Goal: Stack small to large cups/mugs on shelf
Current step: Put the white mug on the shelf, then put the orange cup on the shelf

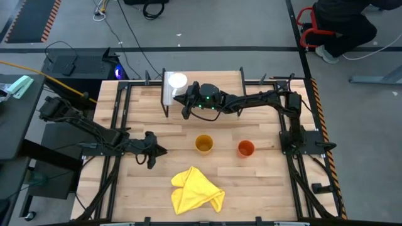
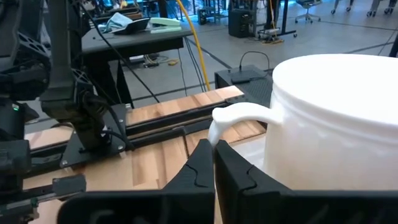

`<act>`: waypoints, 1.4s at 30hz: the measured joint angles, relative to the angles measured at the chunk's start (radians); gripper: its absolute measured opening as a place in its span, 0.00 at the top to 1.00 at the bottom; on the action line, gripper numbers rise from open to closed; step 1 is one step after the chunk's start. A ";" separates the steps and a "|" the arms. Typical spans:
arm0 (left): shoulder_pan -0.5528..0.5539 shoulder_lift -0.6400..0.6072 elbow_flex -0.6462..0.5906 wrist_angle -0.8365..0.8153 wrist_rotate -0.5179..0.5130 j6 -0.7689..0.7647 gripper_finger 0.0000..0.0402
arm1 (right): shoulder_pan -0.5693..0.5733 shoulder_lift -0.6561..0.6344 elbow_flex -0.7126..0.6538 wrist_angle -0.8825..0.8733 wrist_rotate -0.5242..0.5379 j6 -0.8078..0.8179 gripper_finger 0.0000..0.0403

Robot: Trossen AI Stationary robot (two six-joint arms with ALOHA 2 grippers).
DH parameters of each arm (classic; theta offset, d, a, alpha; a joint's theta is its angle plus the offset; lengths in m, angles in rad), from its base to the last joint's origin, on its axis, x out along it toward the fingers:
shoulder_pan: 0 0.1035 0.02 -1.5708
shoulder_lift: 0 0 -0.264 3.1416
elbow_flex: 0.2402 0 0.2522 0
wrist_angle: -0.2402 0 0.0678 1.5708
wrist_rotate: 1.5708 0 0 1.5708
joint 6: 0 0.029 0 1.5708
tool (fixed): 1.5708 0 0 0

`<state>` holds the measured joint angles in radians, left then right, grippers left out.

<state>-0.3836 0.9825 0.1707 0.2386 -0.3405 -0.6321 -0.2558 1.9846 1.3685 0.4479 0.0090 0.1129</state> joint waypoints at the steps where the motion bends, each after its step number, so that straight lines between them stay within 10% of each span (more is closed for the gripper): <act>1: 0.000 0.000 0.000 0.000 0.000 0.000 0.85 | -0.001 0.000 0.000 0.000 0.000 0.000 1.00; 42: 0.000 0.000 0.000 -0.001 0.000 -0.010 0.83 | 0.027 -0.020 -0.001 -0.131 0.087 0.048 0.84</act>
<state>-0.3840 0.9828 0.1707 0.2375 -0.3405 -0.6422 -0.2283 1.9650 1.3673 0.3168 0.0958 0.1609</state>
